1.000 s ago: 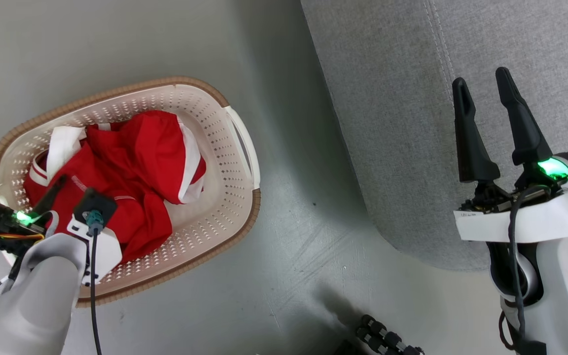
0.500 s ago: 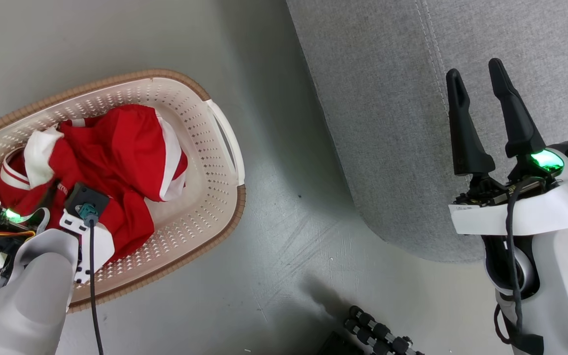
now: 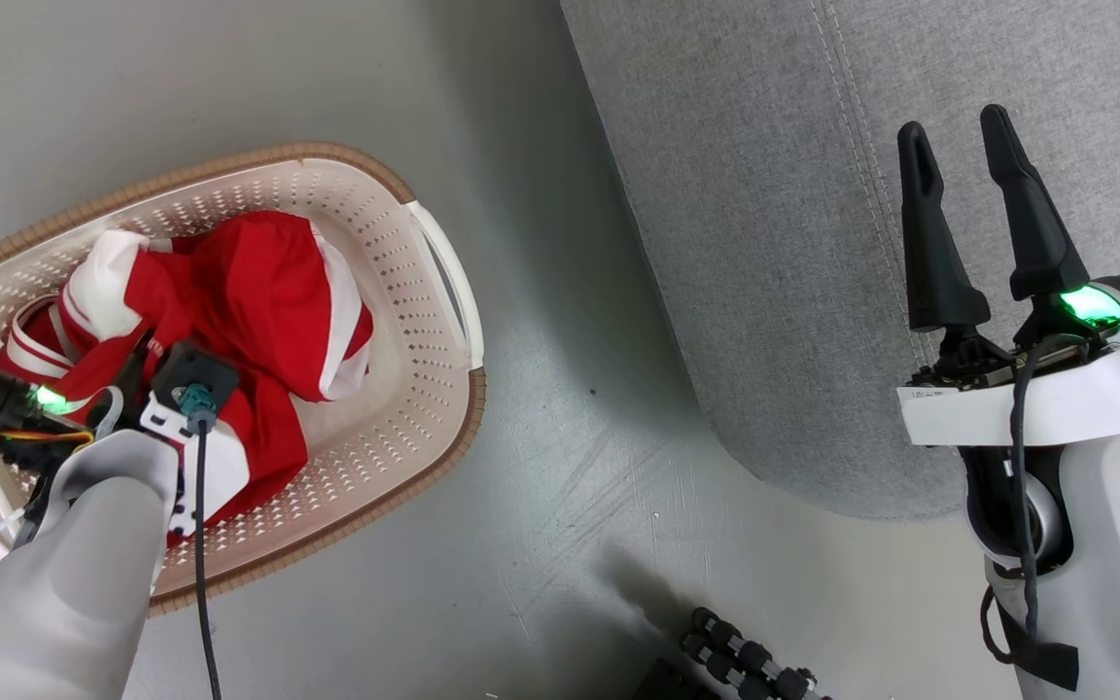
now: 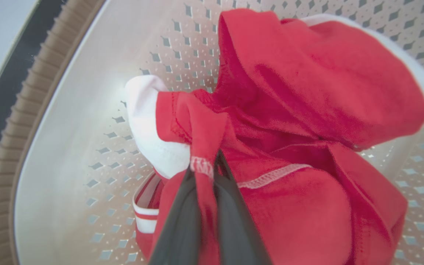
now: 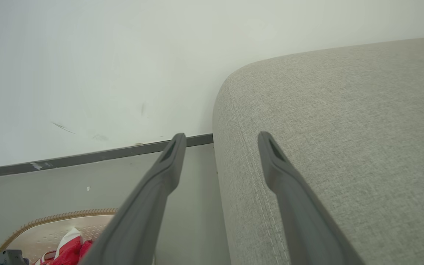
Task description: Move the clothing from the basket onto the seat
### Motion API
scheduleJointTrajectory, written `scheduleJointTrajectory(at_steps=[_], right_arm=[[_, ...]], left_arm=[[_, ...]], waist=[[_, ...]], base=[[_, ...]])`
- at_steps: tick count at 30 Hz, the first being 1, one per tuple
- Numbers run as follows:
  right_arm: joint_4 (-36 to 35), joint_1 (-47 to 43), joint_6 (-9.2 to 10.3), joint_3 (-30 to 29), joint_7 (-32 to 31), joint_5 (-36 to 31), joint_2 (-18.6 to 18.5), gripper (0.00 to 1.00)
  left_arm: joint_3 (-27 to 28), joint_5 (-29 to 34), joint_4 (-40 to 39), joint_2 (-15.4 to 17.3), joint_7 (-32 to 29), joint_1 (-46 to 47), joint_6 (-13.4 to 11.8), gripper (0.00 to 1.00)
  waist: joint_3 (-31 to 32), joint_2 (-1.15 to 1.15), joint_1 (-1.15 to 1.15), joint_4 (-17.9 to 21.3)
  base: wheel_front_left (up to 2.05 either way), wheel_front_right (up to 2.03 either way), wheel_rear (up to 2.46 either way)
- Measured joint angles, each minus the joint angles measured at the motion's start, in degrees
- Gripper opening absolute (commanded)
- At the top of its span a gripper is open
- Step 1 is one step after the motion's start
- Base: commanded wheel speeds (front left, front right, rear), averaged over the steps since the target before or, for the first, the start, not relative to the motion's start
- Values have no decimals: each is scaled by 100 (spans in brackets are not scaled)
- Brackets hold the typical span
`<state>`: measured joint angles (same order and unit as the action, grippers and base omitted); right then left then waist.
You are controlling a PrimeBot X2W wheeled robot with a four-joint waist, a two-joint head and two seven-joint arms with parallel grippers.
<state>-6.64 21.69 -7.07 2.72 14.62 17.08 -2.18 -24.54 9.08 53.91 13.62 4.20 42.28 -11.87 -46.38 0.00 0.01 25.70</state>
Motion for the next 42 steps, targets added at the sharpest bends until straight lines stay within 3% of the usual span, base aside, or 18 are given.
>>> scheduleJointTrajectory(at_steps=[13,23,32,42], right_arm=[[174,114,0,-24,0,-94,0,100],[285,113,0,-54,0,-370,-2,100],[389,110,0,-223,0,-617,-8,100],[588,96,0,-167,0,-909,-11,100]], left_arm=[[100,-372,-622,-285,449,2,207,0],[453,-1045,-1341,-472,698,-97,506,0],[579,-1299,-2057,-412,784,-195,712,0],[732,-1725,-2668,-439,798,-326,1126,0]], waist=[[274,0,0,-247],[607,0,0,-501],[997,0,0,-751],[1519,0,0,-1044]], base=[[0,0,0],[0,0,0],[0,0,0],[0,0,0]])
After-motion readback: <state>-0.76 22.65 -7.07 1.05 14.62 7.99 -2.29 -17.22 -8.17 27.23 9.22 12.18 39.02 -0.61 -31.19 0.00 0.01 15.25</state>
